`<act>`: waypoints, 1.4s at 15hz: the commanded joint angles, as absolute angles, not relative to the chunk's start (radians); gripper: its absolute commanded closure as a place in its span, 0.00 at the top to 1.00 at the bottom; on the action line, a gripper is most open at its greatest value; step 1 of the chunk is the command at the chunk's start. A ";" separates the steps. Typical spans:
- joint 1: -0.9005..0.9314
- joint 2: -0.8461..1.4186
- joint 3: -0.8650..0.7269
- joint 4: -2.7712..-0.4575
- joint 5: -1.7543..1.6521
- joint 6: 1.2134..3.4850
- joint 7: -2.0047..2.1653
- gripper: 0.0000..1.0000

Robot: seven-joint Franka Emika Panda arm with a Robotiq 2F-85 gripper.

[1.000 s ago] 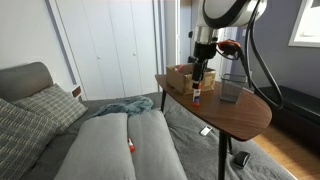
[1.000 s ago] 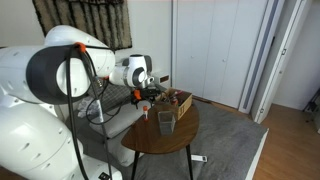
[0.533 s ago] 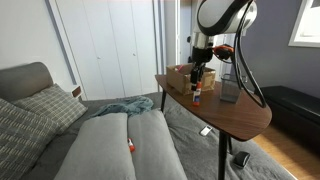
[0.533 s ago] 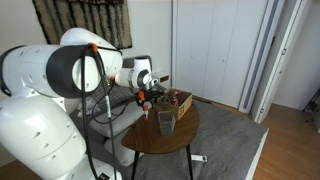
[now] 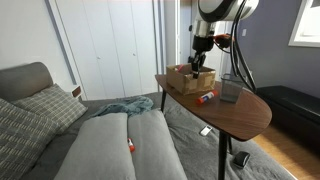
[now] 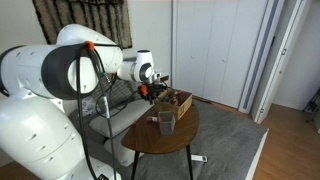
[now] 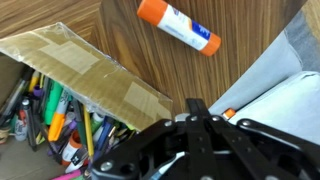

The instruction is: Set the pen holder upright on the table then put the stick of glue in it

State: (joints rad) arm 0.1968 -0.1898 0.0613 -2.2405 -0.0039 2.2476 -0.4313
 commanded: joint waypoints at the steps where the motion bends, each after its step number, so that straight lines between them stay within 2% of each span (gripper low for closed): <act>1: 0.172 -0.229 0.066 -2.222 -0.021 2.198 -0.426 0.27; 2: 0.169 -0.238 0.062 -2.227 -0.024 2.199 -0.450 0.28; 4: 0.171 -0.250 0.042 -2.244 -0.017 2.191 -0.565 0.39; 11: 0.175 -0.242 0.028 -2.319 -0.041 2.181 -0.884 0.88; 13: 0.169 -0.239 0.030 -2.343 -0.080 2.201 -0.968 0.99; 21: 0.162 -0.231 0.042 -2.421 -0.184 2.243 -1.140 1.00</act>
